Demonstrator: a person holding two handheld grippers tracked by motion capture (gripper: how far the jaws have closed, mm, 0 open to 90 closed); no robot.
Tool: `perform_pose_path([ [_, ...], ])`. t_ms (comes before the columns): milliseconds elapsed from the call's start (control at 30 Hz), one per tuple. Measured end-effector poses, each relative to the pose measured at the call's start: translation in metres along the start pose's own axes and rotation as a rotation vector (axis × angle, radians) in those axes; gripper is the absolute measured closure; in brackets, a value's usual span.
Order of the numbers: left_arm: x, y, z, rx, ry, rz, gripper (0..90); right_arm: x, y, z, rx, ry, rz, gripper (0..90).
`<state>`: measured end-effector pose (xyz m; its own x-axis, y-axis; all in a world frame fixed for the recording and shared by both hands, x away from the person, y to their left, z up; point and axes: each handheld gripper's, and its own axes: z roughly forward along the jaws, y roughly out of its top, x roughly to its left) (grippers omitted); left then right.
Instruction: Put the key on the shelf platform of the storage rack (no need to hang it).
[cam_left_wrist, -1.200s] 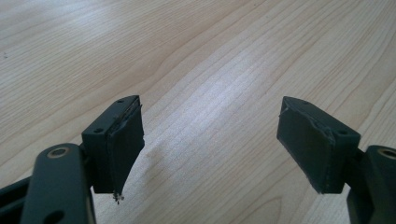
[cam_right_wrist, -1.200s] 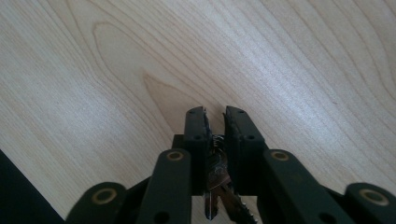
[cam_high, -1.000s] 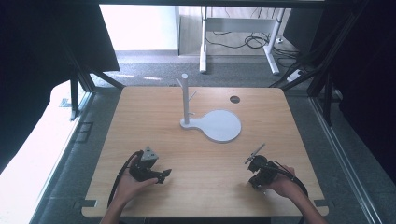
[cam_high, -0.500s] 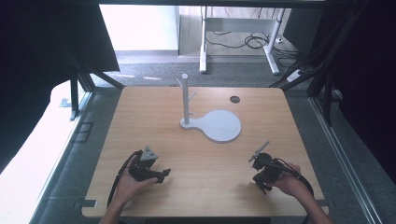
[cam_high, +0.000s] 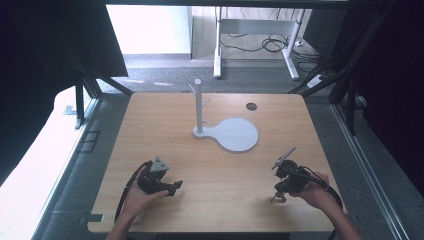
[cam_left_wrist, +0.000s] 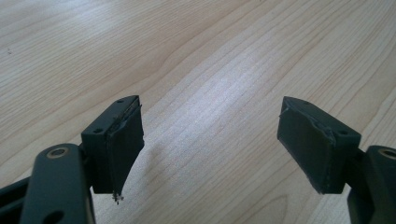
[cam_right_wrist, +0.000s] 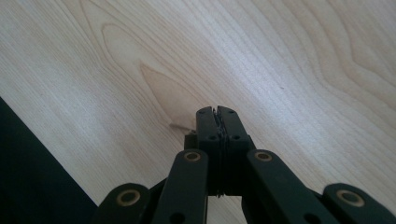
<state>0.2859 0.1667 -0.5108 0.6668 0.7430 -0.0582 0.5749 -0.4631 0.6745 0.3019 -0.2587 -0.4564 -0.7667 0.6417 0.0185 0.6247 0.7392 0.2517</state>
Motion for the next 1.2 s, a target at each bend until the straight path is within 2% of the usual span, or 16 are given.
perform_pose_path([
  [367,0.0,0.0,0.0,-0.003,0.001,-0.002,22.9,-0.005,0.001,-0.017,-0.044,-0.015,0.014,89.7],
  [933,0.0,0.0,0.002,0.004,-0.001,0.004,22.9,-0.009,0.006,-0.031,-0.066,-0.039,0.01,89.6],
  [1000,-0.001,0.0,0.003,0.008,-0.004,0.01,22.9,-0.009,0.011,-0.033,-0.065,-0.054,0.014,89.6],
  [1200,0.0,0.0,0.002,0.007,-0.003,0.008,22.9,-0.009,0.023,-0.037,-0.073,-0.058,-0.001,89.6],
])
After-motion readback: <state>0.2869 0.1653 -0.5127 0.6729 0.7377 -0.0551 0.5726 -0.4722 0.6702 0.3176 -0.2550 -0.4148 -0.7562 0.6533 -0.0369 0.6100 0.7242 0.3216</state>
